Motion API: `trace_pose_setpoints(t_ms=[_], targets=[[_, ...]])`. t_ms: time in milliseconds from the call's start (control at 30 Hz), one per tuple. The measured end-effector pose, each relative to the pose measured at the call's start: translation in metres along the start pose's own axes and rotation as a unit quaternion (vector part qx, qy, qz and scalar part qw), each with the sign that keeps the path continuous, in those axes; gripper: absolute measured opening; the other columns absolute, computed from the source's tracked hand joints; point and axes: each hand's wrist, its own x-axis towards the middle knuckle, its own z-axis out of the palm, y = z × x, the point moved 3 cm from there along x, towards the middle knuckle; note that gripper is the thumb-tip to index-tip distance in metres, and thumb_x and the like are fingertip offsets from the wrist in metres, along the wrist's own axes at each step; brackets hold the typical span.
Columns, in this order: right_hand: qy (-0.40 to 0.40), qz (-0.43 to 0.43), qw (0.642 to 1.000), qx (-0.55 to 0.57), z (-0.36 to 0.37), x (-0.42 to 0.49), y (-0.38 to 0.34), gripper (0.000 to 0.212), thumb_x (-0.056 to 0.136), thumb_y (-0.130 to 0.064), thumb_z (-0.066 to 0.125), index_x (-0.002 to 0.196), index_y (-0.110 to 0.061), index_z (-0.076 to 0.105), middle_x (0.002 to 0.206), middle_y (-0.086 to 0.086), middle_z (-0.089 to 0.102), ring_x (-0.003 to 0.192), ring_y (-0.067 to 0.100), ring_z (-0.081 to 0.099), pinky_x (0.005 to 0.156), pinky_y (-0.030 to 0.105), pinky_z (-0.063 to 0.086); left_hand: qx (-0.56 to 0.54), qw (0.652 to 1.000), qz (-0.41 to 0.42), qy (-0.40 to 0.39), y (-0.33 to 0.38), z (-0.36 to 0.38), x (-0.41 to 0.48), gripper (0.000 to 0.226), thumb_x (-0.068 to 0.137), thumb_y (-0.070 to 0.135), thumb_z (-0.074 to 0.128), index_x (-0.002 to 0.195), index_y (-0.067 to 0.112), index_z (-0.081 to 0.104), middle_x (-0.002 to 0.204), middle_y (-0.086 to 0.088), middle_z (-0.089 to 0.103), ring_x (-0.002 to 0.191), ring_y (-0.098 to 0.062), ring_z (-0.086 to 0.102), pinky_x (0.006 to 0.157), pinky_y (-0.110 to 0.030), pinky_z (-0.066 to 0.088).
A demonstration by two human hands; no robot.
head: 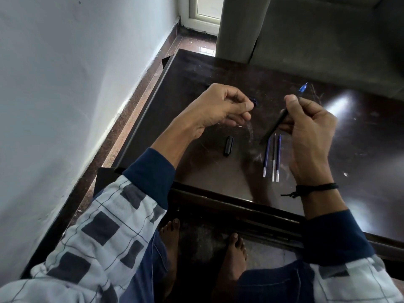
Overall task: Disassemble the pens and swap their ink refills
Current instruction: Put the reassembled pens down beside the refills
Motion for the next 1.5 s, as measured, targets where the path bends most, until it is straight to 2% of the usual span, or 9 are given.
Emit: trace_pose_setpoints(t_ms=[200,367,567,867,1033,1233,1333,1400,1500], targets=[[-0.039,0.017,0.997,-0.071,0.005,-0.002,0.006,0.010,0.098,-0.026,0.072,0.093,-0.018,0.074,0.068,-0.005,0.061,0.059,0.007,0.057,0.057,0.019,0.050,-0.007,0.999,-0.012,0.047,-0.002,-0.009,0.002,0.011,0.095,0.020,0.074,0.102,0.012,0.074,0.092,-0.007,0.080,0.082,-0.016,0.077,0.077,-0.028,0.063],[-0.069,0.025,0.994,-0.078,0.015,-0.008,0.010,0.009,0.096,-0.023,0.075,0.092,-0.017,0.071,0.071,-0.001,0.066,0.055,0.004,0.059,0.054,0.017,0.050,0.035,0.998,-0.043,-0.039,-0.005,0.004,0.000,0.023,0.093,0.028,0.076,0.110,0.013,0.074,0.098,-0.006,0.080,0.093,-0.019,0.078,0.086,-0.035,0.063],[-0.085,0.027,0.994,-0.067,0.019,-0.012,0.013,0.012,0.093,-0.024,0.078,0.091,-0.015,0.072,0.074,0.001,0.071,0.061,0.007,0.065,0.058,0.020,0.053,0.059,0.992,-0.064,-0.088,-0.008,0.014,-0.002,0.027,0.091,0.022,0.078,0.114,0.010,0.073,0.098,-0.008,0.080,0.086,-0.019,0.078,0.079,-0.033,0.064],[-0.096,0.025,0.988,-0.117,0.025,-0.012,0.022,0.018,0.099,-0.035,0.070,0.099,-0.017,0.075,0.080,0.002,0.075,0.067,0.013,0.070,0.066,0.030,0.059,0.083,0.995,-0.050,-0.028,-0.003,-0.006,0.001,0.021,0.089,0.010,0.078,0.110,0.009,0.074,0.090,-0.011,0.079,0.082,-0.021,0.077,0.074,-0.029,0.063],[-0.188,-0.080,0.885,-0.419,0.040,-0.024,0.032,0.026,0.096,-0.034,0.071,0.121,-0.026,0.073,0.110,-0.007,0.063,0.095,0.011,0.063,0.082,0.028,0.048,0.013,0.997,-0.034,0.061,-0.001,-0.025,0.002,0.012,0.089,-0.001,0.072,0.101,-0.003,0.075,0.074,-0.013,0.071,0.060,-0.014,0.065,0.057,-0.020,0.054],[-0.277,-0.142,0.816,-0.486,0.058,-0.045,0.041,0.025,0.098,-0.025,0.067,0.123,-0.023,0.071,0.121,0.001,0.056,0.105,0.022,0.062,0.085,0.029,0.049,0.028,0.997,-0.035,0.061,0.000,-0.024,0.002,0.009,0.089,0.003,0.074,0.097,0.006,0.077,0.076,-0.012,0.073,0.059,-0.011,0.064,0.058,-0.020,0.053],[-0.257,-0.100,0.836,-0.474,0.053,-0.039,0.039,0.027,0.094,-0.014,0.064,0.119,-0.024,0.068,0.120,0.000,0.060,0.103,0.018,0.062,0.081,0.027,0.043,0.025,0.997,-0.038,0.060,-0.001,-0.027,0.003,0.010,0.089,0.004,0.074,0.098,0.006,0.078,0.075,-0.011,0.073,0.058,-0.010,0.064,0.058,-0.020,0.052],[-0.199,-0.032,0.881,-0.428,0.044,-0.028,0.039,0.033,0.091,-0.014,0.066,0.121,-0.028,0.067,0.110,-0.003,0.065,0.097,0.015,0.062,0.080,0.028,0.045,0.031,0.997,-0.045,0.055,-0.003,-0.028,0.004,0.010,0.088,0.005,0.076,0.098,0.007,0.079,0.074,-0.007,0.074,0.058,-0.009,0.063,0.058,-0.019,0.052],[-0.079,0.092,0.978,-0.170,0.028,-0.008,0.038,0.034,0.090,-0.005,0.071,0.121,-0.018,0.070,0.092,-0.004,0.063,0.075,0.013,0.066,0.070,0.035,0.061,0.058,0.996,-0.055,0.035,-0.006,-0.028,0.004,0.012,0.088,0.007,0.078,0.098,0.011,0.080,0.075,-0.001,0.075,0.062,-0.007,0.066,0.061,-0.020,0.054]])
